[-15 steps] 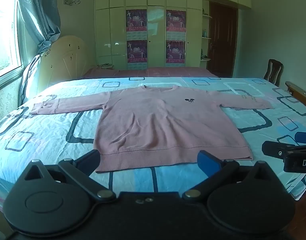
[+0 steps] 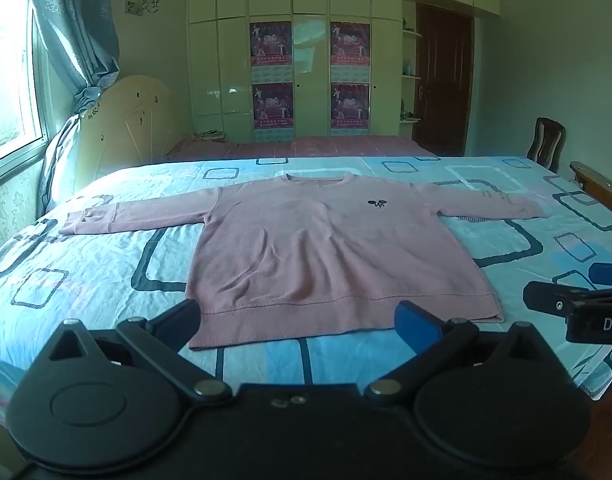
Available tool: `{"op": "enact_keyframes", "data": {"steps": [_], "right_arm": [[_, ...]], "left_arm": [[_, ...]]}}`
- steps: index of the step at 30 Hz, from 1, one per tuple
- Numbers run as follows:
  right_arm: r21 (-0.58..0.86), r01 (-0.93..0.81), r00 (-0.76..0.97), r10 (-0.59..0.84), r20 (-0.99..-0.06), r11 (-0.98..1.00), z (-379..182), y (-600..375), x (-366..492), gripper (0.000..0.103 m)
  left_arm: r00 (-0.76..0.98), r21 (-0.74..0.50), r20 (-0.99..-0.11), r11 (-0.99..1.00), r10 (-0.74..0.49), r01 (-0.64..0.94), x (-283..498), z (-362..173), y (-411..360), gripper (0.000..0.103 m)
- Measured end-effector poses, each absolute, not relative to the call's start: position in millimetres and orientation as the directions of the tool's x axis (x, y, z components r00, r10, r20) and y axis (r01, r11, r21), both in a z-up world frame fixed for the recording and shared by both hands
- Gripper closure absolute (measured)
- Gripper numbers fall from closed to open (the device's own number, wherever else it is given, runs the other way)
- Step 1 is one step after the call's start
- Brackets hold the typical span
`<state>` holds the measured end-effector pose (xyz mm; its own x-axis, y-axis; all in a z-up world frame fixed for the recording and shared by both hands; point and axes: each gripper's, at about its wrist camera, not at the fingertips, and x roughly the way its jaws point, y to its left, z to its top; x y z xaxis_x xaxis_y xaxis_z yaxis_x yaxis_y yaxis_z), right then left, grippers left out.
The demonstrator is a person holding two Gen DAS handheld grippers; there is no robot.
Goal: Fold small clothes
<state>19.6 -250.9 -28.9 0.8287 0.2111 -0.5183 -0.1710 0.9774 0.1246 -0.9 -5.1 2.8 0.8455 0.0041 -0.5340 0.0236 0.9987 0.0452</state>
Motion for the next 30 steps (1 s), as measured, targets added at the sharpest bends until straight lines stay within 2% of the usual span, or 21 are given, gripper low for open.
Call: {"op": "enact_keyframes", "data": {"steps": [30], "right_arm": [[0.123,-0.182,0.831,0.219,-0.511,0.976,-25.0,-251.7,19.5,0.000]], "left_arm": [[0.844,0.049,-0.535,0.999,0.025,0.001,-0.4,4.1,0.1,0.001]]}}
